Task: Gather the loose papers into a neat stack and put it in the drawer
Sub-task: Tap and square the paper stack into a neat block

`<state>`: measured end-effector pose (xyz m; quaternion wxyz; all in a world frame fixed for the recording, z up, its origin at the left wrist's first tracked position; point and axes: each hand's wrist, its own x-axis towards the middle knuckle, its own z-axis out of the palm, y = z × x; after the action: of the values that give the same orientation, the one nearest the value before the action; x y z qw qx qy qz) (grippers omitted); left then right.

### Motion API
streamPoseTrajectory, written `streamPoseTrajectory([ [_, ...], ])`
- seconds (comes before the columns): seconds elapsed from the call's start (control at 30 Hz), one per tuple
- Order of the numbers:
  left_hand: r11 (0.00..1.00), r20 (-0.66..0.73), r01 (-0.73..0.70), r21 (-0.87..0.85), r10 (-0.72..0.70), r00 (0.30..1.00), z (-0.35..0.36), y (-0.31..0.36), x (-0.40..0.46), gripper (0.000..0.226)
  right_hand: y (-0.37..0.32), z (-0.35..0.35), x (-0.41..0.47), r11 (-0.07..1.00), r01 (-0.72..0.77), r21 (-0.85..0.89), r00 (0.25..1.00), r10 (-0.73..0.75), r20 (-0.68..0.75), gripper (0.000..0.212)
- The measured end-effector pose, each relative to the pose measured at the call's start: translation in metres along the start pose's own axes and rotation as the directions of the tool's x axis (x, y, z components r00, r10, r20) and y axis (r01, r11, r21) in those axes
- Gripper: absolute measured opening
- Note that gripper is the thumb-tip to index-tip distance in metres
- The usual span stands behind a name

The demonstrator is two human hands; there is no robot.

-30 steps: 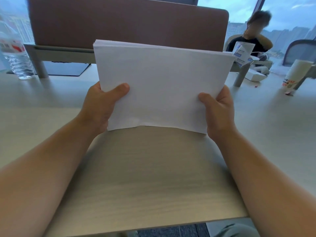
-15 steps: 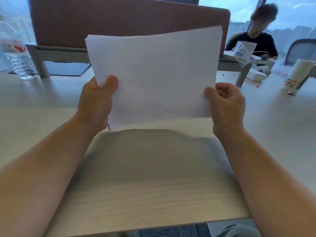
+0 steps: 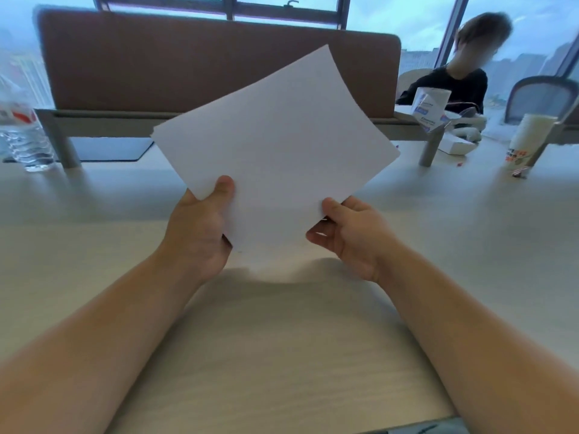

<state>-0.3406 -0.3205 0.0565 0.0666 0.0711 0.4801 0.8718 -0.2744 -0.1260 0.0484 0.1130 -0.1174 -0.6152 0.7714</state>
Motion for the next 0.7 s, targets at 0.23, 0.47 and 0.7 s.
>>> streamPoseTrajectory([
  [0.23, 0.996, 0.230, -0.019, 0.083, -0.001, 0.973, -0.012, 0.009, 0.002, 0.050, 0.001, -0.013, 0.008, 0.963, 0.195, -0.186, 0.906, -0.250, -0.342, 0.026],
  [0.47, 0.944, 0.302, 0.049, 0.325, -0.153, 0.941, -0.015, 0.028, -0.001, 0.035, -0.004, -0.021, 0.002, 0.853, 0.274, -0.445, 0.809, -0.454, -0.374, 0.013],
  [0.7, 0.787, 0.172, -0.244, 0.566, 0.177, 0.969, -0.013, 0.017, 0.000, 0.011, -0.007, -0.010, -0.006, 0.767, 0.415, -0.490, 0.789, -0.571, -0.226, 0.015],
])
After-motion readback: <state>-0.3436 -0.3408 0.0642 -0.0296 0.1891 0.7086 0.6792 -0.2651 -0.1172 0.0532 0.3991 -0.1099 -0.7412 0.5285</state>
